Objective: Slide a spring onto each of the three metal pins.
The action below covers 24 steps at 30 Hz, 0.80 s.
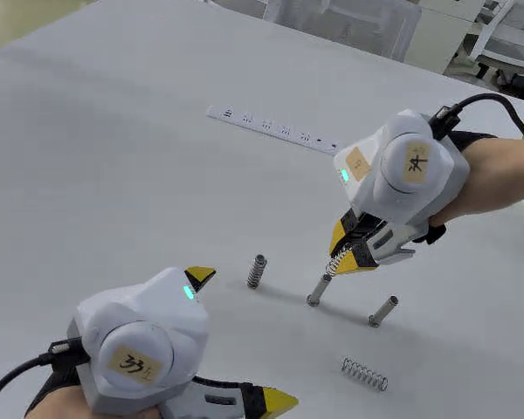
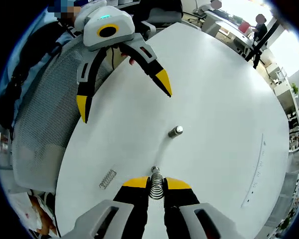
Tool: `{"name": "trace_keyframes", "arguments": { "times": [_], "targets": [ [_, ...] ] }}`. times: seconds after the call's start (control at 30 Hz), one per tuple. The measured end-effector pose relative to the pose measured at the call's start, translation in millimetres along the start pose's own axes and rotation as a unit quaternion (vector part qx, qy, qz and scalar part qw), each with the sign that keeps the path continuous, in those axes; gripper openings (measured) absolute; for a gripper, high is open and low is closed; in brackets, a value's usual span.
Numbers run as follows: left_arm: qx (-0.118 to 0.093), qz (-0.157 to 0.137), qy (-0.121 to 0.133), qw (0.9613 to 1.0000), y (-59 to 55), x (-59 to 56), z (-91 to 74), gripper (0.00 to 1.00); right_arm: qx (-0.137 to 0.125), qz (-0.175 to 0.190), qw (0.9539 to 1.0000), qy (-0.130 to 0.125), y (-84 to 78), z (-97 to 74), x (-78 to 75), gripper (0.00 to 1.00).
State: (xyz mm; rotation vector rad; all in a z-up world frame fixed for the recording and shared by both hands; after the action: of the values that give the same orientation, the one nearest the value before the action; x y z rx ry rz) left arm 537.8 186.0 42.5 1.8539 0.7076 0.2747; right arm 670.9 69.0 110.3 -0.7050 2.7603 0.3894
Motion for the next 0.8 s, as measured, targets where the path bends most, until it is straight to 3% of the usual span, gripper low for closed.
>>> {"name": "trace_keyframes", "arguments": {
  "times": [0.8],
  "targets": [
    [0.009, -0.009, -0.007, 0.9999, -4.9, 1.1, 0.9, 0.95, 0.012, -0.007, 0.9998, 0.015, -4.2, 12.4, -1.6, 0.08]
  ]
}}
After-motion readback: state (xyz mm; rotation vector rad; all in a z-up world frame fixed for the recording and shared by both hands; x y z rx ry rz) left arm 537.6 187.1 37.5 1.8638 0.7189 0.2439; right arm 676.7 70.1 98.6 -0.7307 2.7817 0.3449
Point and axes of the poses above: the centre of the closed fingertips' face, and the gripper's own axes: z roughly forward along the fingers, x roughly to its left, y roughly out of its top, the point moved 8 cm from there along -z, roughly backward along the fingers, and after that the axes turned 15 degrees about -y, right-handed, at the moved point
